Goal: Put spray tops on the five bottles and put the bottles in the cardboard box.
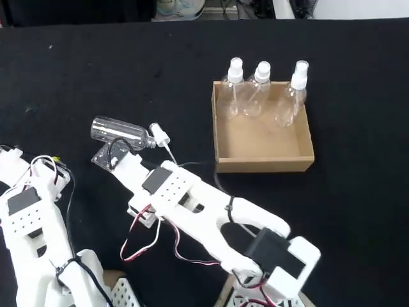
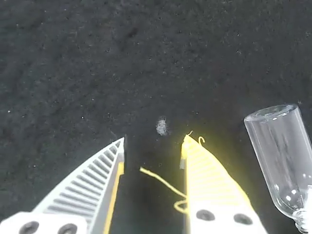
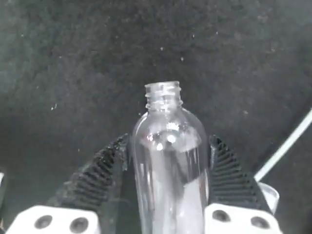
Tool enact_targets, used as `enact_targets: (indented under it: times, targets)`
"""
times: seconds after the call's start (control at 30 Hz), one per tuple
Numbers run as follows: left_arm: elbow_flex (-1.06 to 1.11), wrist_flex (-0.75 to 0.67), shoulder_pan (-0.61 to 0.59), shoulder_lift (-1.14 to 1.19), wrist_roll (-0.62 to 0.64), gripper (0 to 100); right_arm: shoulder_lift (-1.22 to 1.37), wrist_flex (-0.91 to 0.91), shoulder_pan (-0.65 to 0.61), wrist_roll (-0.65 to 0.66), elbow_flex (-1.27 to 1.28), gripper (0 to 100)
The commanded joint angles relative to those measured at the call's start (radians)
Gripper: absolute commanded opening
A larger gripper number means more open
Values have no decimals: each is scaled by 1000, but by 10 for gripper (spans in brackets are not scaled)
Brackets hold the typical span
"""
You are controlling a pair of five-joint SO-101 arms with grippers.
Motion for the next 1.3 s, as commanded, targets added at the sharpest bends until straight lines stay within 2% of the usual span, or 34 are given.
enact_targets:
  times: [0.0,0.1,0.27,0.47,0.67,0.9,1.07,1.17,1.27]
  targets:
    - [-64,-9,-12,-20,8,188,48,-48,11,-2,-5,194]
    - [-64,-9,-12,-20,8,188,62,-69,11,34,-4,181]
    - [-64,-9,-12,-20,8,188,53,-40,40,77,-18,15]
    - [-64,-9,-12,-20,8,188,-133,127,160,81,-59,18]
    - [-64,-9,-4,-20,8,188,-430,296,219,74,-65,18]
    - [-64,-9,-1,-20,8,188,-719,359,376,74,-38,18]
    - [-64,-9,-1,-20,8,188,-914,440,597,77,-68,18]
    - [-64,-11,4,-20,8,188,-1027,439,829,81,-73,19]
    - [-64,-9,28,-20,5,188,-1095,351,1083,81,-31,22]
